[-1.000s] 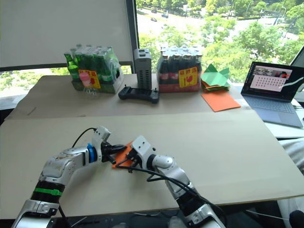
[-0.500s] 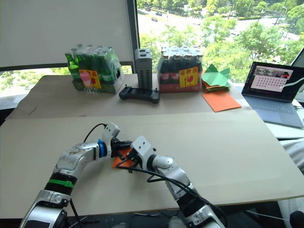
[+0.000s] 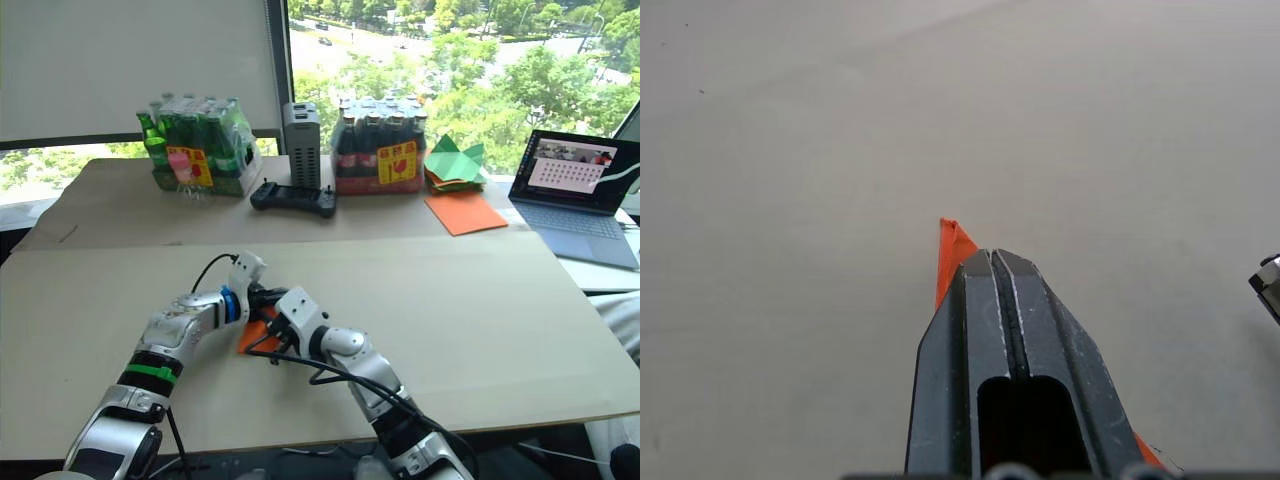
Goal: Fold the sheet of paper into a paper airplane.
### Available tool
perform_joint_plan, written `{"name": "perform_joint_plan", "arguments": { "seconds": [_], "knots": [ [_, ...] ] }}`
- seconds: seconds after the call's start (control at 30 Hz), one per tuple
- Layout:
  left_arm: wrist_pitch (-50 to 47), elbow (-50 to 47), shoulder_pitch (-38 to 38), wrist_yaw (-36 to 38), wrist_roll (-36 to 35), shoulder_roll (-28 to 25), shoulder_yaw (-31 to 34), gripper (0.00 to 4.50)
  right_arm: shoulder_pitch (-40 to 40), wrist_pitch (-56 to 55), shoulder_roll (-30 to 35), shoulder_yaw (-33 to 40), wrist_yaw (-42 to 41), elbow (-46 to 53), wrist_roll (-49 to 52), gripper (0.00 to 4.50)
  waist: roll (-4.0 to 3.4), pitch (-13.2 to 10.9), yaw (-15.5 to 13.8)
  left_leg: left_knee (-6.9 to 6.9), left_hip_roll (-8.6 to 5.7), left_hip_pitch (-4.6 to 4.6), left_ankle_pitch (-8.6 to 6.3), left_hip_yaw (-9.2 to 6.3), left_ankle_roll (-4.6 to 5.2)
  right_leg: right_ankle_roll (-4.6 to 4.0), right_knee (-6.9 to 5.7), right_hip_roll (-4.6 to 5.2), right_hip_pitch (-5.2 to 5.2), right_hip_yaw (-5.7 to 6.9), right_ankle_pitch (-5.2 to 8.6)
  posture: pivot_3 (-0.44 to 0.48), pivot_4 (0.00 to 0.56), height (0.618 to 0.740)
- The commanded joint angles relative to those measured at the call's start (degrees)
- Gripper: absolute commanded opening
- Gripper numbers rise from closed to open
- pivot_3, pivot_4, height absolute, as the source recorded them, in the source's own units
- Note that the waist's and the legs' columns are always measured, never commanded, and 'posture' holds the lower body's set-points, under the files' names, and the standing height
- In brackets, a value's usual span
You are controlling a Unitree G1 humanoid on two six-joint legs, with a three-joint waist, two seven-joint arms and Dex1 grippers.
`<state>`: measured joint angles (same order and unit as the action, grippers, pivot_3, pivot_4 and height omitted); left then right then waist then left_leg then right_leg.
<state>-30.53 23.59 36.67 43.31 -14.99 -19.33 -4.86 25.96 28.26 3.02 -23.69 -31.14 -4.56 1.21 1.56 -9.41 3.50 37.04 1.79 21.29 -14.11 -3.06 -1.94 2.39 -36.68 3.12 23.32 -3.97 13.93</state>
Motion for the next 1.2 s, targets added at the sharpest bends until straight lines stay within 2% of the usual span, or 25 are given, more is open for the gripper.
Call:
{"name": "perform_joint_plan", "arguments": {
  "seconds": [0.03, 0.4, 1.2],
  "knots": [
    [1.05, 1.81, 1.07, -0.94, 1.55, 0.63, -0.19, 0.00, -0.87, 1.48, 0.19, -0.46, 0.02, -0.27, -0.30, 0.02, 0.00, 0.00, -0.01, 0.00, 0.00, 0.00, 0.00, 0.00, 0.00, 0.00, 0.00, 0.00, 0.00, 0.00, 0.00, 0.000, 0.150, 0.740],
    [2.15, 3.28, 0.79, -1.09, 2.50, 0.66, 0.28, 0.00, -0.89, 1.62, 0.30, -0.40, -0.01, -0.17, -0.24, 0.02, 0.00, 0.00, 0.04, 0.00, -0.01, -0.01, 0.00, 0.00, 0.00, 0.00, -0.02, 0.00, -0.01, 0.00, 0.00, 0.000, 0.150, 0.740],
    [-4.12, -9.81, -11.16, -1.12, -0.16, -5.88, 3.43, 0.00, -0.87, 1.98, 0.46, -0.62, -0.68, 0.09, -0.06, 0.02, -0.01, 0.01, 0.58, -0.01, 0.05, -0.12, 0.00, 0.00, 0.00, 0.00, -0.08, -0.03, -0.04, -0.01, 0.00, 0.000, 0.150, 0.740]
  ]
}}
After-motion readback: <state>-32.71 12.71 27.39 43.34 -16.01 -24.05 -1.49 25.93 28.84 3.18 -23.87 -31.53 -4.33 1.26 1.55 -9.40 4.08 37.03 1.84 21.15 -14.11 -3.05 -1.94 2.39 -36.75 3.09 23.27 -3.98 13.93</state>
